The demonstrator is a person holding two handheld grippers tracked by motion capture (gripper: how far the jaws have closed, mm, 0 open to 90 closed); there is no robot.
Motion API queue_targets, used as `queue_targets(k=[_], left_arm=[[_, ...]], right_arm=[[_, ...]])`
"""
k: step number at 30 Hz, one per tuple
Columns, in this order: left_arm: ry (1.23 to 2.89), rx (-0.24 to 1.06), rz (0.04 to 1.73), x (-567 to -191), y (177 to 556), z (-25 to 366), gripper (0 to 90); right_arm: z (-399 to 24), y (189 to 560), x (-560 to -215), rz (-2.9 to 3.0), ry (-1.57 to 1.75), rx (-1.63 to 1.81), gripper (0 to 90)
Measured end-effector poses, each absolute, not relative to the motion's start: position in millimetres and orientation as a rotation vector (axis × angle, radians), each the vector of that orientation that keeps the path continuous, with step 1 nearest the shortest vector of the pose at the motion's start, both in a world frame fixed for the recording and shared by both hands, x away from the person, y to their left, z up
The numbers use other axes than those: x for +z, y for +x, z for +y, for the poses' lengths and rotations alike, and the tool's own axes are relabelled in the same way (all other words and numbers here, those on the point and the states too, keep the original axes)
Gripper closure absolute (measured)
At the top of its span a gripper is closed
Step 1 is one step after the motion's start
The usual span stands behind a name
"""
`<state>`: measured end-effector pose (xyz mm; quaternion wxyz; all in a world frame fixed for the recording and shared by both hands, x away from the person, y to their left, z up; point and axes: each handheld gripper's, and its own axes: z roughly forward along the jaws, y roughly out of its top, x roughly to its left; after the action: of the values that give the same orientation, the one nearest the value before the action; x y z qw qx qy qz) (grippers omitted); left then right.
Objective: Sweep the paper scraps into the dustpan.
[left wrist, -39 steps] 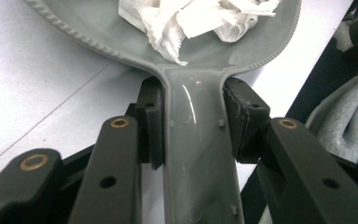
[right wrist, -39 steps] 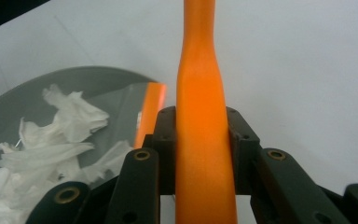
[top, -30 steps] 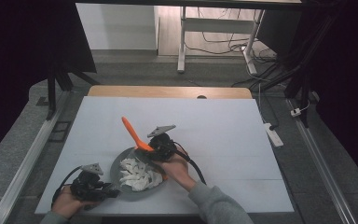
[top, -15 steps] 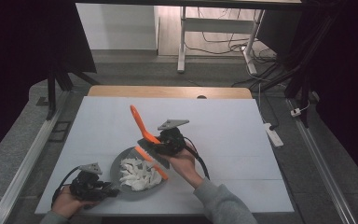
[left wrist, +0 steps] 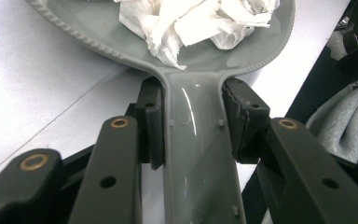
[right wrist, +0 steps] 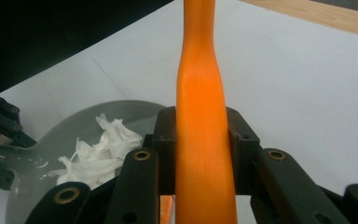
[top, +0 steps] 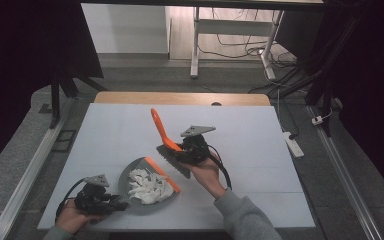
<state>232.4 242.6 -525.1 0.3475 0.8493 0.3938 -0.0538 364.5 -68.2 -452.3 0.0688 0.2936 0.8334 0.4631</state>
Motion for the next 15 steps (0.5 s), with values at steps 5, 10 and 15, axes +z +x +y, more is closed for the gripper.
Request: queue_targets(k=[5, 10, 15], left_arm=[[2.197, -0.13, 1.023, -524, 232, 243, 61.7], [2.187, -0.116, 1.022, -523, 231, 244, 61.7], [2.164, -0.086, 1.036, -521, 231, 245, 61.7]], right_arm=[[-81, 367, -452, 2.493, 0.895, 1.395, 69.7], [-93, 369, -451, 2.48, 0.904, 1.391, 69.6], [-106, 370, -451, 2.464, 0.905, 1.389, 69.7]])
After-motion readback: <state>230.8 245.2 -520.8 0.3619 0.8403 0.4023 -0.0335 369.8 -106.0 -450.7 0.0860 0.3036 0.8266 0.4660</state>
